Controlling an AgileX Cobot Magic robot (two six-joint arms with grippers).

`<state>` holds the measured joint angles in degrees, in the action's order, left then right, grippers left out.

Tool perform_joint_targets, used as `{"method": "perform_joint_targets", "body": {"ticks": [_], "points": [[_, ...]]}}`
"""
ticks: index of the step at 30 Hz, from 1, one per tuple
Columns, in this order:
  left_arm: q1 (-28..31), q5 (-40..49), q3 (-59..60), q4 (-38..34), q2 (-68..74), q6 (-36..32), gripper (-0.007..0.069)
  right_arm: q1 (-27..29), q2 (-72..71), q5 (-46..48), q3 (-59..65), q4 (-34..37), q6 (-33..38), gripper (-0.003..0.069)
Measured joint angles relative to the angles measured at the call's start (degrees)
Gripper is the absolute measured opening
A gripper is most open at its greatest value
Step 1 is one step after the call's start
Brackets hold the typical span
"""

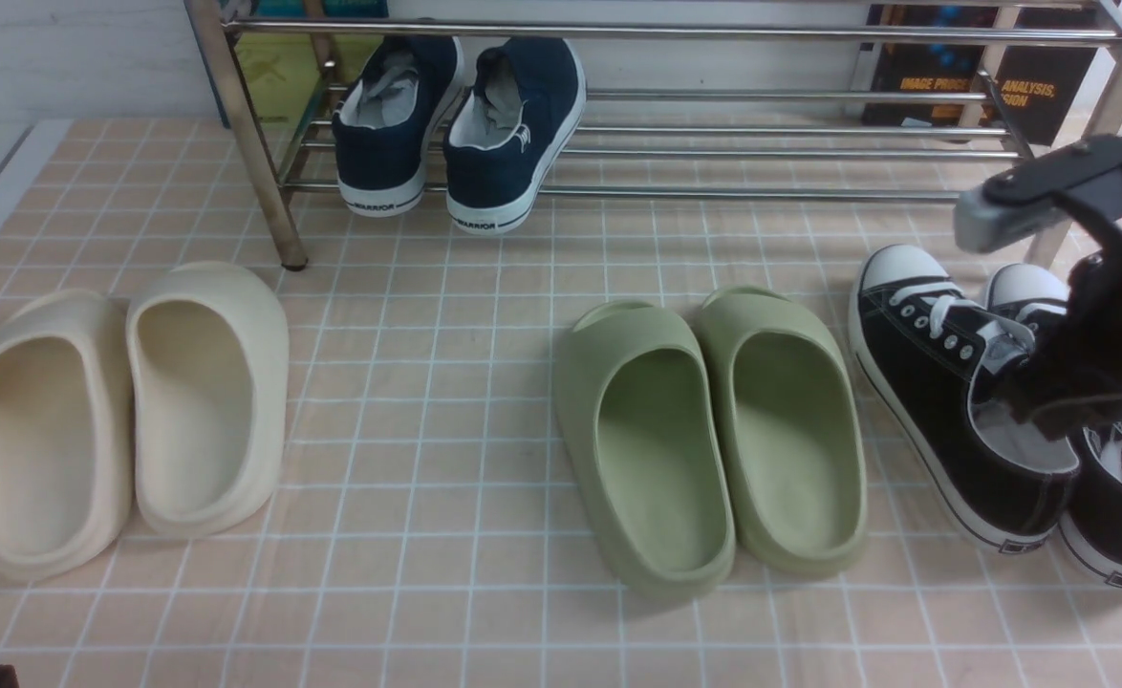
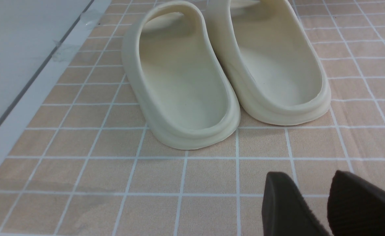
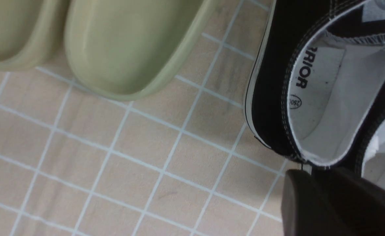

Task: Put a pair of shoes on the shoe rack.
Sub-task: Use the right arm to grab the shoe closest to it, then use the right arm to put a shoe into the shoe rack

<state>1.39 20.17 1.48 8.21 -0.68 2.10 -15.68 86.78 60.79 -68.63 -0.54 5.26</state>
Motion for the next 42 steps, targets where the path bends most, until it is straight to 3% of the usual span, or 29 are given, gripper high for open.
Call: {"method": "perform_joint_targets", "body": {"ticks": [7,11,15,17,18,21,23,32,42], "points": [[0.00,0.00,0.00,0.00,0.00,0.00,0.0239,0.00,8.69,-2.49,-0.06,-0.01,-1.30,0.0462],[0.00,0.00,0.00,0.00,0.00,0.00,0.0239,0.00,12.10,-4.04,-0.10,0.04,-1.35,0.0484],[0.00,0.00,0.00,0.00,0.00,0.00,0.0239,-0.06,14.65,-4.87,-0.28,0.04,-1.35,0.0412],[0.00,0.00,0.00,0.00,0.00,0.00,0.0239,-0.06,15.07,-5.00,-0.28,0.04,-1.35,0.0298],[0.00,0.00,0.00,0.00,0.00,0.00,0.0239,-0.06,15.07,-5.00,-0.28,-0.09,-1.35,0.0287],[0.00,0.00,0.00,0.00,0.00,0.00,0.0239,-0.06,15.00,-5.19,-0.33,-1.37,-1.42,0.0064],[0.00,0.00,0.00,0.00,0.00,0.00,0.0239,-0.06,14.69,-5.19,-0.33,-1.37,-1.48,0.0008],[0.00,0.00,0.00,0.00,0.00,0.00,0.0239,-0.06,8.72,3.55,-9.74,-0.73,0.44,0.0001],[0.00,0.00,0.00,0.00,0.00,0.00,0.0239,-0.06,13.95,4.63,-25.14,-1.07,1.34,0.0001]]}}
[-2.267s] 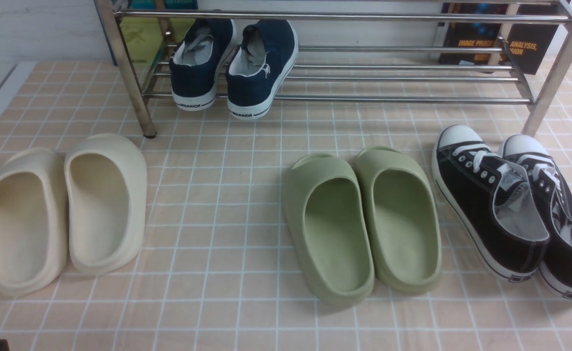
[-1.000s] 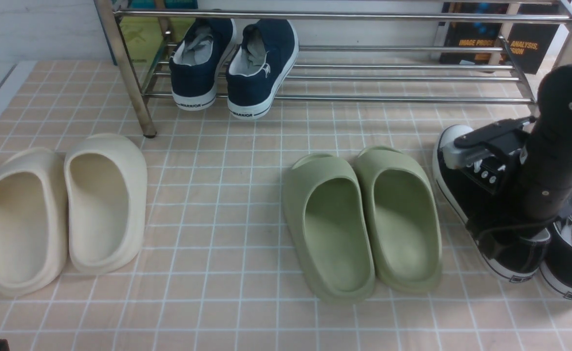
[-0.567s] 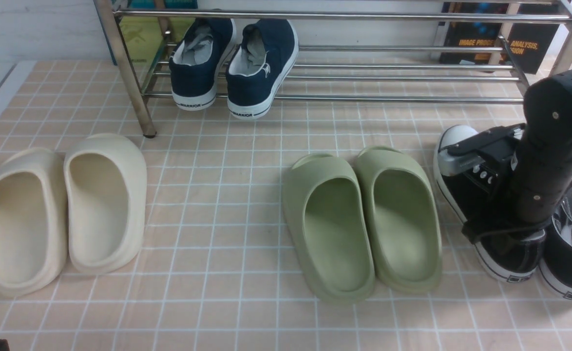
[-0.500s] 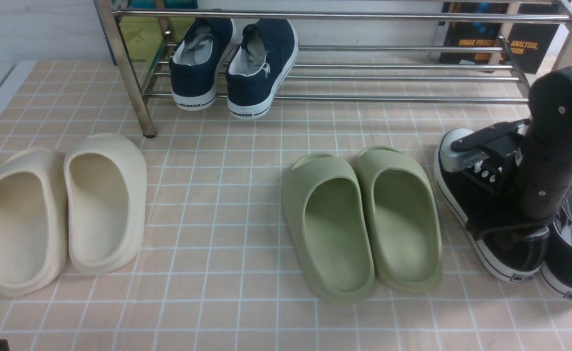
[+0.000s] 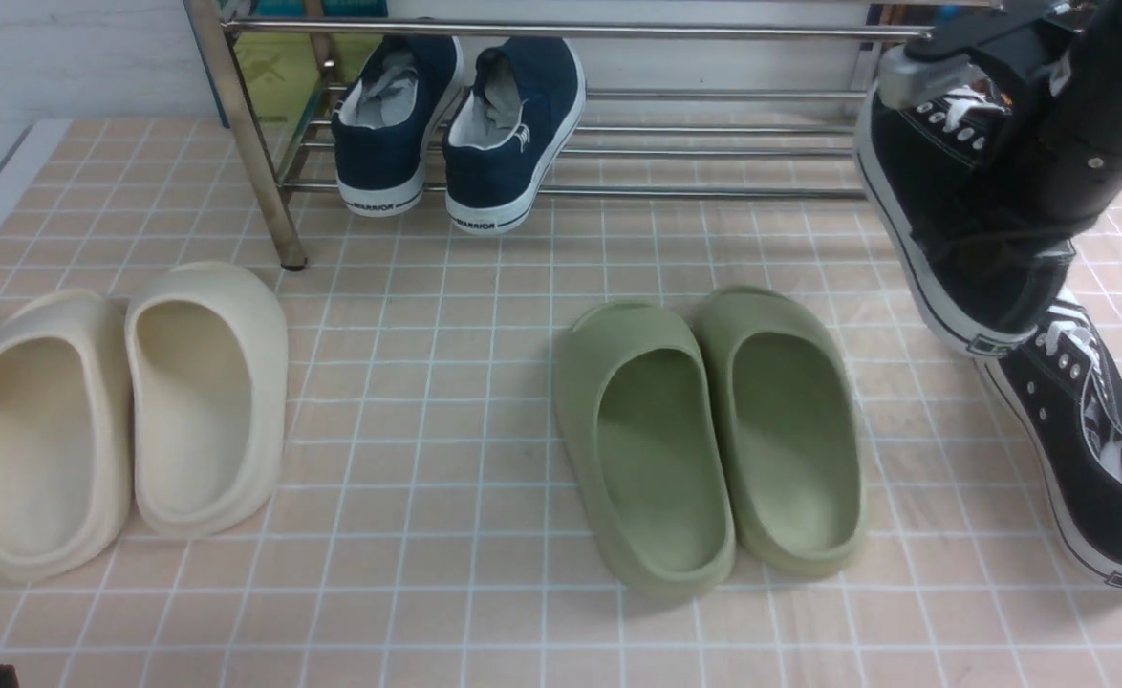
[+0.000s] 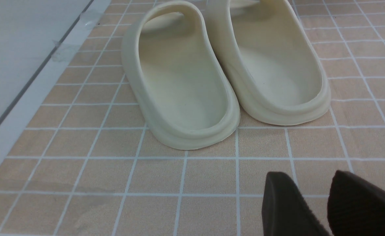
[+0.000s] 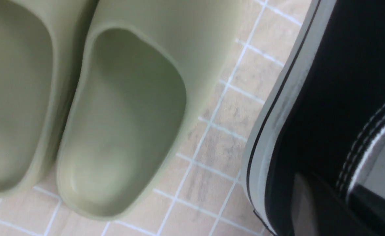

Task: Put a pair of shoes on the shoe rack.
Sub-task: Use the right arm to put a shoe into the shoe rack

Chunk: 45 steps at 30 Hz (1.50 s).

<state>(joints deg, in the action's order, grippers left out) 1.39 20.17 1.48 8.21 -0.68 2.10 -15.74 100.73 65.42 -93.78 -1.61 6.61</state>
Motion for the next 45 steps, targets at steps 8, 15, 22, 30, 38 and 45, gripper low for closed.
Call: {"method": "perform_joint_targets", "body": {"ticks": [8,15,22,30,38,45], "points": [[0.00,0.00,0.00,0.00,0.00,0.00,0.0239,0.00,11.08,1.36,-10.05,-0.05,0.37,0.0001],[0.00,0.00,0.00,0.00,0.00,0.00,0.0239,0.00,19.29,-1.86,-20.59,-2.85,1.55,0.0001],[0.00,0.00,0.00,0.00,0.00,0.00,0.0239,0.00,24.00,-5.01,-27.23,-3.43,4.16,0.0001],[0.00,0.00,0.00,0.00,0.00,0.00,0.0239,0.00,26.08,-14.08,-27.97,-4.09,4.29,0.0017],[0.00,0.00,0.00,0.00,0.00,0.00,0.0239,-0.01,26.07,-17.26,-28.74,-4.68,4.29,0.0215],[0.00,0.00,0.00,0.00,0.00,0.00,0.0240,-0.41,20.82,-4.81,-30.89,-2.78,1.36,0.0388]]}}
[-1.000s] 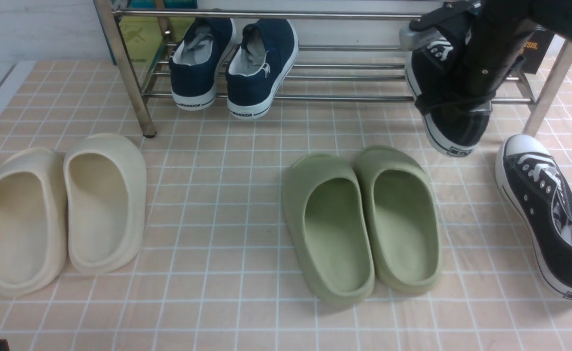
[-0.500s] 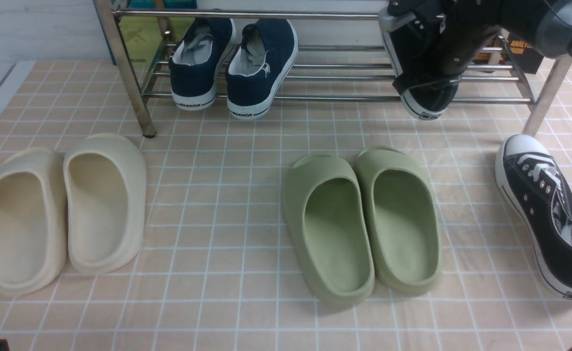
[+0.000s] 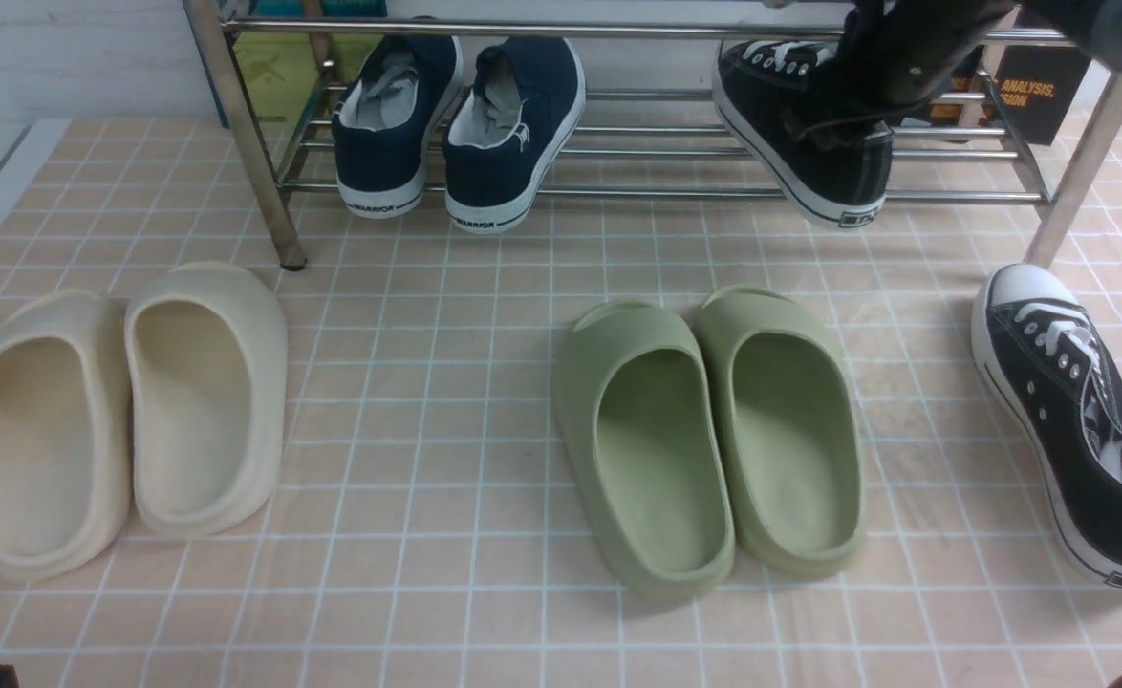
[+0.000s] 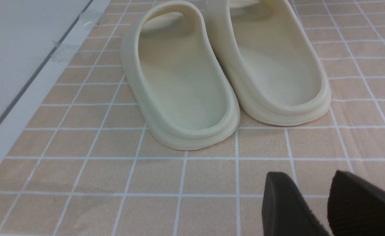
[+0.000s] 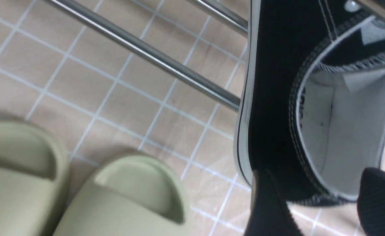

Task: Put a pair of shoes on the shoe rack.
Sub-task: Use the right arm to put a shoe into the shoe rack, then use the right arm to grab the shoe closest to it

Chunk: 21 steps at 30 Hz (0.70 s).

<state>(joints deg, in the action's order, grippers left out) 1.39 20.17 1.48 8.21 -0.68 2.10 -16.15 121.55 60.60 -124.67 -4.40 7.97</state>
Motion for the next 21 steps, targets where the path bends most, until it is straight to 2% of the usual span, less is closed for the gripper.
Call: {"method": "perform_joint_targets", "body": {"ticks": [5,12,21], "points": [[0.00,0.00,0.00,0.00,0.00,0.00,0.0240,-0.18,-5.86,9.20,-0.38,-0.02,-0.07,0.0395],[0.00,0.00,0.00,0.00,0.00,0.00,0.0240,-0.10,-15.99,10.68,7.98,-1.53,-4.12,0.0382],[0.00,0.00,0.00,0.00,0.00,0.00,0.0240,1.05,-37.28,10.79,44.07,-0.57,-5.75,0.0379]]}}
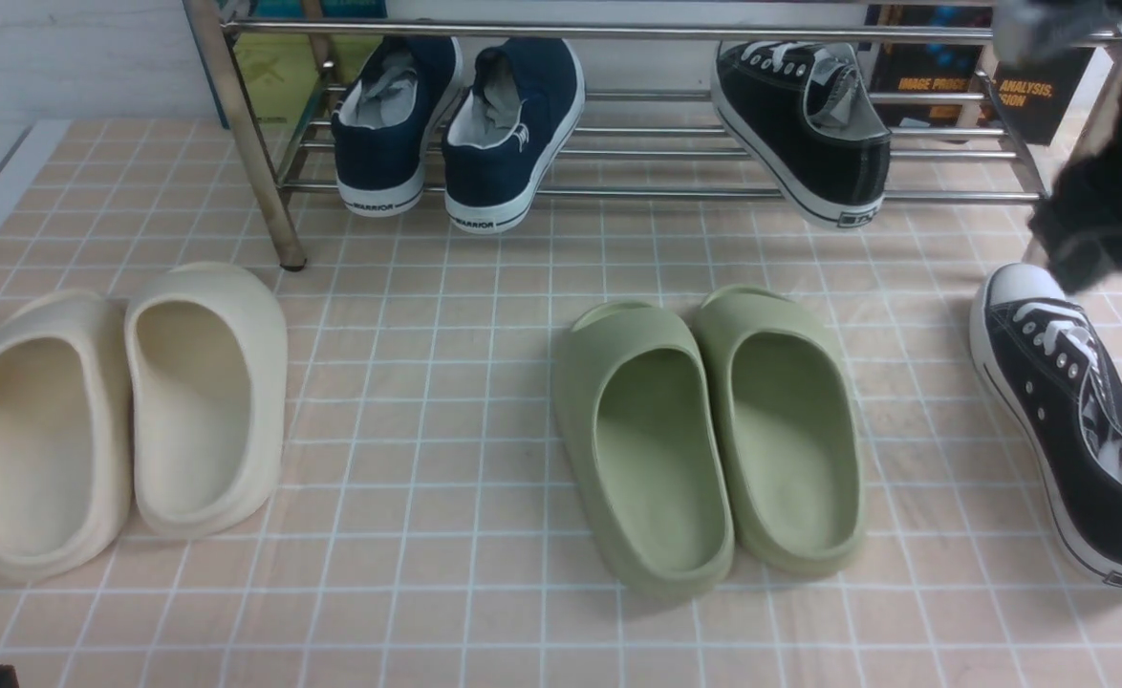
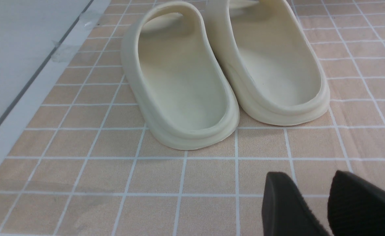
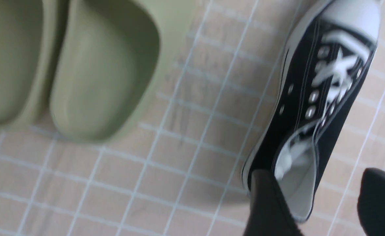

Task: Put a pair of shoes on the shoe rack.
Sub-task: Use the right arm to grab the shoe closest to it

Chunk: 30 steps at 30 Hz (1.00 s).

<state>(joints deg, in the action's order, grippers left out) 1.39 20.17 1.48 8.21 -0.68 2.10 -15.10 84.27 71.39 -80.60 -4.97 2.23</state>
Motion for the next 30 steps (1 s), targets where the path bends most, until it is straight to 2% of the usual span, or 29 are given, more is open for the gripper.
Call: {"method": "perform_joint_targets", "body": {"ticks": [4,9,14,22,25,30], "points": [[0.00,0.00,0.00,0.00,0.00,0.00,0.0240,2.76,-2.22,-1.91,11.18,-0.06,-2.67,0.0379],[0.00,0.00,0.00,0.00,0.00,0.00,0.0240,6.60,-1.57,-11.22,21.00,-0.06,-5.06,0.0379],[0.00,0.00,0.00,0.00,0.00,0.00,0.0240,7.63,1.17,-19.63,25.02,-1.02,-5.70,0.0379],[0.00,0.00,0.00,0.00,0.00,0.00,0.0240,7.63,6.88,-25.79,24.99,-2.02,-5.80,0.0374],[0.00,0.00,0.00,0.00,0.00,0.00,0.0240,7.63,9.72,-27.29,24.99,-2.02,-5.76,0.0318],[0.00,0.00,0.00,0.00,0.00,0.00,0.0240,7.63,10.22,-27.59,24.94,-2.31,-5.76,0.0114]]}}
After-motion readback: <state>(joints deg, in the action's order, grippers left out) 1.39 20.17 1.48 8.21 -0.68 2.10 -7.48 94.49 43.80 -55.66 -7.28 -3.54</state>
